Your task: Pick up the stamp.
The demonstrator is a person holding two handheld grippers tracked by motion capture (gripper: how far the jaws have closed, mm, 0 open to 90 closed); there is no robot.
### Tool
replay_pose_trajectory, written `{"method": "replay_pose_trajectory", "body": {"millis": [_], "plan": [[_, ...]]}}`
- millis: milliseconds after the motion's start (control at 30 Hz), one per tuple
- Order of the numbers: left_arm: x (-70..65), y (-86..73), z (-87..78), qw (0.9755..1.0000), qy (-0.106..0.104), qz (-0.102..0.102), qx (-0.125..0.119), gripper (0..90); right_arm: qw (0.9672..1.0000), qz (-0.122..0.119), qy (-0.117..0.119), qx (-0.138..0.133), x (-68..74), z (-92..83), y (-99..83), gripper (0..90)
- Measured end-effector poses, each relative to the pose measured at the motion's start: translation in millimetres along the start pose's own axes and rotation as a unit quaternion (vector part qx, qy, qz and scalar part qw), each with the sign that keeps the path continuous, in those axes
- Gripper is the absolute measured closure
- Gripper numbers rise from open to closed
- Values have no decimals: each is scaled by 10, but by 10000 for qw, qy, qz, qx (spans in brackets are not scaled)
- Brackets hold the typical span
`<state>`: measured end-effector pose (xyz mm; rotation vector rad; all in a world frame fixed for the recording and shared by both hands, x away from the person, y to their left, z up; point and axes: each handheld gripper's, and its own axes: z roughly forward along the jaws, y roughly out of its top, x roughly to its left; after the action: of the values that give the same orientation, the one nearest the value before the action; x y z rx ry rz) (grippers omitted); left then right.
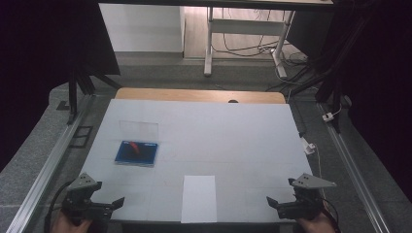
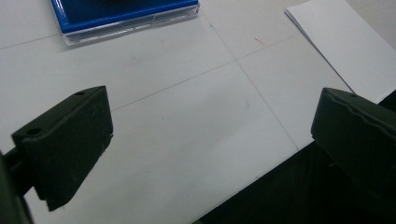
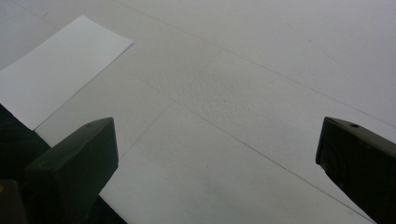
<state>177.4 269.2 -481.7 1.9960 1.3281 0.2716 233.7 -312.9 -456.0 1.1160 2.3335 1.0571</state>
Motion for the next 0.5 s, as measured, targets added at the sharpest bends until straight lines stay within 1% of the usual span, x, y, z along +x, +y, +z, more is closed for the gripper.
{"method": "replay_pose_trajectory", "body": {"millis": [67, 233, 400, 467, 500], "plan": [[-1, 1, 1, 10000, 4, 5, -2, 0, 10000, 0, 0, -5, -2, -1, 0, 0], [-23, 16, -2, 10000, 93, 34, -6, 0, 10000, 4, 14, 18, -2, 3, 1, 0], [-29, 53, 3, 9999, 89, 41, -60, 0, 10000, 20, 1, 66, -7, 10, 4, 0], [-39, 71, 11, 9998, 163, 61, -33, 0, 10000, 50, 18, 37, -13, 10, 2, 0], [-41, 80, 13, 9998, 160, 81, -37, 0, 10000, 53, 22, 35, -15, 9, 2, 0]]}}
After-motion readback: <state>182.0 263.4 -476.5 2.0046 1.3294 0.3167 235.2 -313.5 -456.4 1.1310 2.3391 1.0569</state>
